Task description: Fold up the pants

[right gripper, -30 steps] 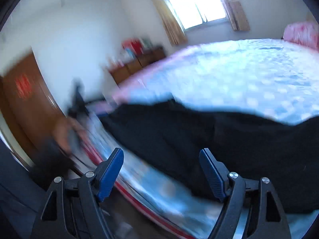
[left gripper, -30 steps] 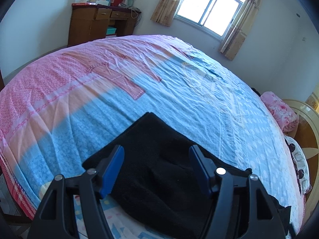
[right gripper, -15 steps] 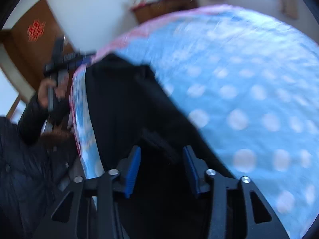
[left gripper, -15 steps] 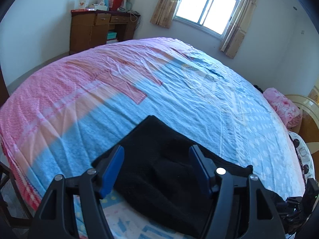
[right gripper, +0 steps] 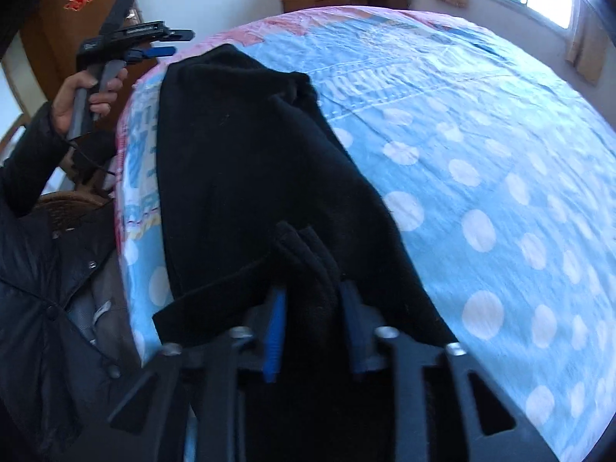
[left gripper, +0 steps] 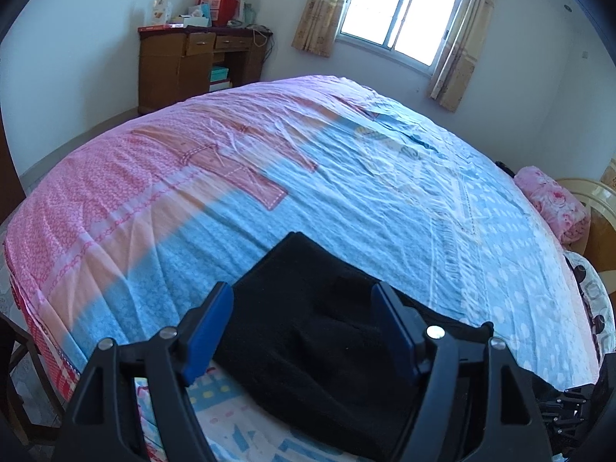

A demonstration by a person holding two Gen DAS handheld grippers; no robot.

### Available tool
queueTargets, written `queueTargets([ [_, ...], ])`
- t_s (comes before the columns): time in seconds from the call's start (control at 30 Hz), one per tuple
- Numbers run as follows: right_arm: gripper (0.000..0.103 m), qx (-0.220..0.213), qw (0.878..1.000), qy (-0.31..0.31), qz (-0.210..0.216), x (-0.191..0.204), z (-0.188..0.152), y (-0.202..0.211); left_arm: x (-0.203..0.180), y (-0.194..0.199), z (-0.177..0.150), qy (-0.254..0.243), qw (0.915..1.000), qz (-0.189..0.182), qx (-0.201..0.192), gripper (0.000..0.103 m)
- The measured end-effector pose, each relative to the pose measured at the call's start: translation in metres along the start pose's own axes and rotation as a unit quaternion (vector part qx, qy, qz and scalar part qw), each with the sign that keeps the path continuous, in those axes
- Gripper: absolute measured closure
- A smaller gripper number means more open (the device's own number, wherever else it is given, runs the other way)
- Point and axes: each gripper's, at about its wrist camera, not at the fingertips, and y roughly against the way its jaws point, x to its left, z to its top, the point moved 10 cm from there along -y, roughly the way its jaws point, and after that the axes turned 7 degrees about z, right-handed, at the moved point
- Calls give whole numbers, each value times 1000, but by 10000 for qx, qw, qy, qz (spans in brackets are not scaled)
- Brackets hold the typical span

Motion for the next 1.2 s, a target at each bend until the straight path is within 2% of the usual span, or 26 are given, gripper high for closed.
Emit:
queueTargets([
  [0.1,93,-178,9992,-325,-174,-4,3,10,0,0,0,62,9999,-97,20,26],
  [0.33,93,-1085,9904,-747,-424,-19,25,44,-1,0,0,72,9998,-172,19,26],
  [0.4,93,-933,9917,-678,-575,-25,28,32,-2,0,-2,41,9998,-193,62,26],
  [0.5,86,-586,9929,-710,-751,-33,21,0,0,0,-6,-103,9998,-140,93,26],
  [0.67,81,-877,9885,-1035,-667,-38,28,14,21,2,-3,-81,9999,88,59,23],
  [0.73,80,-1527,9793,-1211,-554,-33,43,41,35,4,-3,10,9998,196,51,22],
  [0.77,73,-1895,9726,-1271,-455,-29,52,53,40,5,-3,35,9997,252,36,21],
  [0.8,52,-2331,9618,-1370,-417,-26,61,71,48,6,-4,88,9993,356,10,20],
  [0.87,30,-3057,9378,-1582,-447,-18,77,98,61,9,-8,207,9986,488,7,18],
  [0.93,30,-3476,9238,-1583,-248,0,91,105,72,12,-16,366,9977,562,23,18],
  [0.97,30,-3552,9213,-1583,-57,13,98,100,74,12,-21,449,9975,544,66,18],
  [1.07,30,-3628,9144,-1738,454,43,113,75,66,3,-35,578,9975,280,293,18],
  [1.13,30,-3611,9091,-1916,800,59,116,58,61,-4,-40,660,9969,232,370,18],
  [1.2,30,-3530,9086,-2019,953,70,116,46,57,-13,-40,703,9965,241,385,18],
])
